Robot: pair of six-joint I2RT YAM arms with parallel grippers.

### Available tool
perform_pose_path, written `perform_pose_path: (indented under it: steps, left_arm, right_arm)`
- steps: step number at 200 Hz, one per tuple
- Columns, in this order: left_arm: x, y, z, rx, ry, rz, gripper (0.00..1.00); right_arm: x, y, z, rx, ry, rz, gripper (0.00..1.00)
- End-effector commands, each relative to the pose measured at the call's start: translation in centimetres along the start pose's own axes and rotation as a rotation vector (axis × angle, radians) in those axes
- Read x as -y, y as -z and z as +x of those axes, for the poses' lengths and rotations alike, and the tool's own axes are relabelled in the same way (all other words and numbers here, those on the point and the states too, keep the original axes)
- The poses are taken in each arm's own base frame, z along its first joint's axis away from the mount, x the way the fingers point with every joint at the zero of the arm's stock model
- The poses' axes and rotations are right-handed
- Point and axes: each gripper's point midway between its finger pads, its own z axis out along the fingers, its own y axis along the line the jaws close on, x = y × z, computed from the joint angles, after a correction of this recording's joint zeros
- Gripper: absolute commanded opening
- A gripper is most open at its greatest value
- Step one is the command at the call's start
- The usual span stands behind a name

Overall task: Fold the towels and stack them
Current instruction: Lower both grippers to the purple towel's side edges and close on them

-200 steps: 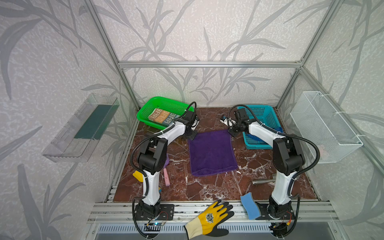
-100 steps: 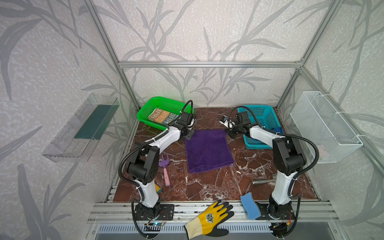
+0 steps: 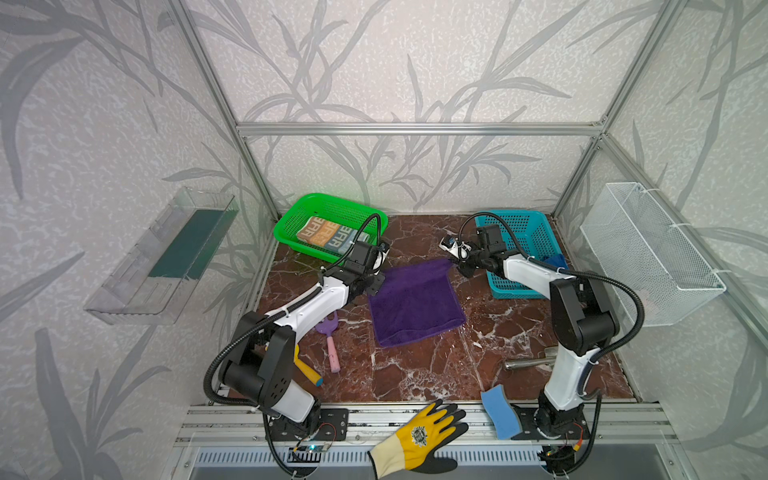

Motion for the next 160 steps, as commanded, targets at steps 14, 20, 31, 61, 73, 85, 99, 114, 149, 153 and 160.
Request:
perform_pose_path:
  steps: [14, 20, 31, 61, 73, 85, 99, 114, 149, 153, 160]
  left_arm:
    - [2.2, 2.2, -1.0, 0.084, -0.015, 0.032, 0.0]
    - [2.7, 2.4, -0.9, 0.088, -0.019, 0.039, 0.0]
    - [3.5, 2.8, -0.7, 0.093, -0.021, 0.049, 0.0]
    - [4.6, 3.7, 0.3, 0.082, -0.015, 0.05, 0.0]
    - [4.5, 4.0, 0.7, 0.076, 0.008, 0.043, 0.0]
    - [4.3, 4.3, 1.1, 0.074, 0.032, 0.033, 0.0]
    - [4.0, 4.7, 1.4, 0.075, 0.053, 0.021, 0.0]
    - [3.8, 4.9, 1.7, 0.075, 0.067, 0.01, 0.0]
    - [3.8, 5.0, 2.3, 0.063, 0.089, 0.007, 0.0]
    - [3.8, 5.0, 2.3, 0.064, 0.091, 0.012, 0.0]
    - [4.0, 5.1, 2.5, 0.065, 0.095, 0.023, 0.0]
  right_arm:
    - [0.5, 2.5, -1.6, 0.052, 0.033, 0.026, 0.0]
    - [0.3, 2.7, -1.6, 0.05, 0.033, 0.022, 0.0]
    - [-0.1, 3.0, -1.4, 0.043, 0.03, 0.011, 0.0]
    - [-1.0, 3.9, -0.3, -0.008, -0.003, 0.003, 0.0]
    - [-1.3, 4.3, 0.2, -0.036, -0.036, -0.001, 0.0]
    - [-1.9, 4.7, 0.7, -0.062, -0.076, -0.019, 0.0]
    - [-2.7, 4.8, 1.6, -0.098, -0.136, -0.048, 0.0]
    - [-3.3, 5.0, 2.3, -0.136, -0.197, -0.065, 0.0]
    - [-4.1, 6.2, 2.2, -0.138, -0.242, -0.073, 0.0]
    - [-4.2, 6.2, 2.2, -0.137, -0.244, -0.074, 0.0]
    - [-4.4, 6.3, 2.3, -0.134, -0.242, -0.077, 0.0]
